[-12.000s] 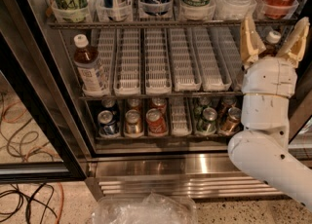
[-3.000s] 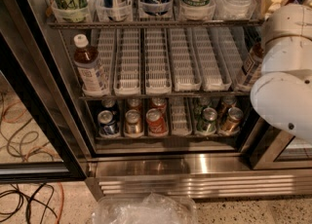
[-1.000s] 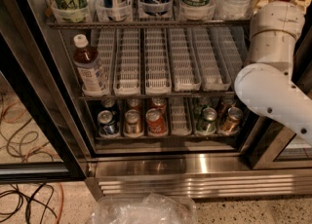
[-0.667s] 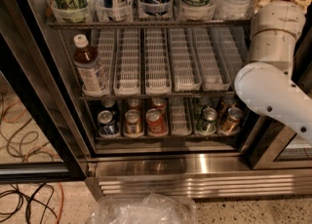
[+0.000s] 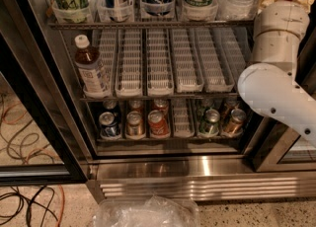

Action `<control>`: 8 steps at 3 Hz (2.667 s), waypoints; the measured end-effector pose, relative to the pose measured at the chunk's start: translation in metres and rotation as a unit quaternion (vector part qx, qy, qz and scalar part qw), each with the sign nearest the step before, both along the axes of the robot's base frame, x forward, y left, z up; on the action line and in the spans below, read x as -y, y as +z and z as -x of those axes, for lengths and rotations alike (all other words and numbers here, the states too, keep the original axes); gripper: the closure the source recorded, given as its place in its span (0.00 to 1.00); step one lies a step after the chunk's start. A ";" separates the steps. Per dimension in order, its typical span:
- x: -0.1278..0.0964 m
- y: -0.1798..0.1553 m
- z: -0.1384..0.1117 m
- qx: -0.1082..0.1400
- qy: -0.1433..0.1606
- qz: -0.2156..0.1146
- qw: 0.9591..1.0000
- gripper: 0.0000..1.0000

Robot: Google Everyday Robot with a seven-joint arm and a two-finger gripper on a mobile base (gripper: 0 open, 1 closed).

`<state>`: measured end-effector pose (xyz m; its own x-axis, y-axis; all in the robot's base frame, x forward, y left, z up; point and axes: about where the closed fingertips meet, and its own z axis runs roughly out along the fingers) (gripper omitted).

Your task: Pick coke can from top shelf of fridge

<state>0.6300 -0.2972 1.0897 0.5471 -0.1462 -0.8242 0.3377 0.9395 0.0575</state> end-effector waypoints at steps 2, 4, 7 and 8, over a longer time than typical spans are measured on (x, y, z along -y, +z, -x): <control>-0.001 0.004 0.002 0.007 0.002 0.004 1.000 1.00; -0.001 0.014 0.010 0.044 0.010 0.022 0.999 1.00; 0.004 0.036 0.021 0.094 0.015 0.041 0.995 1.00; -0.003 0.030 0.031 0.091 0.040 0.074 0.992 1.00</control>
Offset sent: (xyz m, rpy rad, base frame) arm 0.0000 0.0000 0.0000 0.0000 0.0000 0.0000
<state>0.5989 -0.2943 1.1193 0.6989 -0.2092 -0.6840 0.2593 0.9653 -0.0303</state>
